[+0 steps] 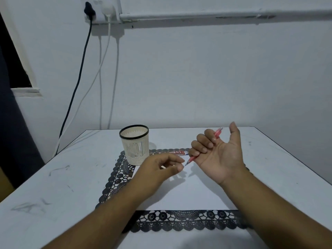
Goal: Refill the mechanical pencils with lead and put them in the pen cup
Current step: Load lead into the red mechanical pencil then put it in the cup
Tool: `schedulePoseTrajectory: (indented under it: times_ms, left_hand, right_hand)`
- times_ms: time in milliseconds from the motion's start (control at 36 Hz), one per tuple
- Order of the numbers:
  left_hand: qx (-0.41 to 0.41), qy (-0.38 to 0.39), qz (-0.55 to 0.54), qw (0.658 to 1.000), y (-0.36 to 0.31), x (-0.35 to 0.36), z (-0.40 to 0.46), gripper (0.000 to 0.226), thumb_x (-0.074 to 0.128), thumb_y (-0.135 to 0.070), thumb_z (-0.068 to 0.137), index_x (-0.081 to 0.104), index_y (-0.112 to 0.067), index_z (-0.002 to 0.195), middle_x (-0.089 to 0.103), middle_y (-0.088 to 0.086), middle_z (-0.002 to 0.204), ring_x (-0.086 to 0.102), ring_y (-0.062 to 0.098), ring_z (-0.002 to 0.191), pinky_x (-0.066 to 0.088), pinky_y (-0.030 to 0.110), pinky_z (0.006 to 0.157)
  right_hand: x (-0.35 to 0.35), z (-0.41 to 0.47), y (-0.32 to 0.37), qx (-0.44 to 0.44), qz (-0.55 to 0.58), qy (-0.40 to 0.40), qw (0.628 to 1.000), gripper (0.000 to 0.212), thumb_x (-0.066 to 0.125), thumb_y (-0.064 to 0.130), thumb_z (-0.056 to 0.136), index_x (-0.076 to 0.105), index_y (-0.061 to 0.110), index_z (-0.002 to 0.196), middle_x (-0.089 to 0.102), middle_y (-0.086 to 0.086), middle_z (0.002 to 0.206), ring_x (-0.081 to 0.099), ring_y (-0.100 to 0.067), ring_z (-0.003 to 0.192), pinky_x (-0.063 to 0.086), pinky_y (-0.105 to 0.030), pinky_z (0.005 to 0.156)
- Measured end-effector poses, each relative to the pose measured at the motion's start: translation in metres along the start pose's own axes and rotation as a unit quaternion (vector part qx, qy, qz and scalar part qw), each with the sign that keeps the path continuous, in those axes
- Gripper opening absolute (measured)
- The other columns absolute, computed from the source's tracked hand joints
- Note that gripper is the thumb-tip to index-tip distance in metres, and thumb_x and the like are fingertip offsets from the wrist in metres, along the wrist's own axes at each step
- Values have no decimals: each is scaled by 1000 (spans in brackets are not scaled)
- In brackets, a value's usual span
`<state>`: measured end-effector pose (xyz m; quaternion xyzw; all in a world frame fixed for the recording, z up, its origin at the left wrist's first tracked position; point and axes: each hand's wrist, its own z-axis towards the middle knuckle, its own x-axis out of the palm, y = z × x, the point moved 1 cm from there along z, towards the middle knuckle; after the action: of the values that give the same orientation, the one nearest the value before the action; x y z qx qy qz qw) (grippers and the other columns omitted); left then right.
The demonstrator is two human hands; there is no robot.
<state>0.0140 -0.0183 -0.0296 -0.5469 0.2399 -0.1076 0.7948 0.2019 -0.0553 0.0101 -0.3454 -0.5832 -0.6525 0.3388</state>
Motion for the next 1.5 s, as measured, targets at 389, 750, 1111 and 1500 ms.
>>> schedulePoseTrajectory:
  times_ms: [389,750,1111,1500]
  left_hand:
    - [32,15,-17,999,-9,-2,-5,17,81,-9,84,80,-22,94,73,-3,85,65,15,81,52,33,77]
    - [44,11,-4,999,-8,-1,-5,10,80,-21,83,80,-26,92,72,8,88,64,24,82,51,39,78]
    - [44,-1,42,998,-6,-1,-7,8,76,-14,91,80,-20,86,75,-1,77,61,12,69,48,27,67]
    - [22,19,-8,1000,-4,0,-5,7,75,-29,86,79,-22,86,76,4,80,67,21,79,53,54,84]
  right_hand:
    - [3,-7,-10,14,40,9,999,53,44,56,96,28,19,61,18,3,62,15,-16,57,22,-29,54]
    - [1,-4,-10,9,59,16,998,54,42,57,98,27,20,61,18,3,61,13,-16,56,21,-29,54]
    - [2,-6,-14,4,57,23,998,55,42,61,96,25,21,63,17,3,62,13,-15,57,21,-29,55]
    - [8,-11,-9,-31,-24,69,997,42,38,48,89,20,20,64,14,1,63,11,-19,59,16,-34,58]
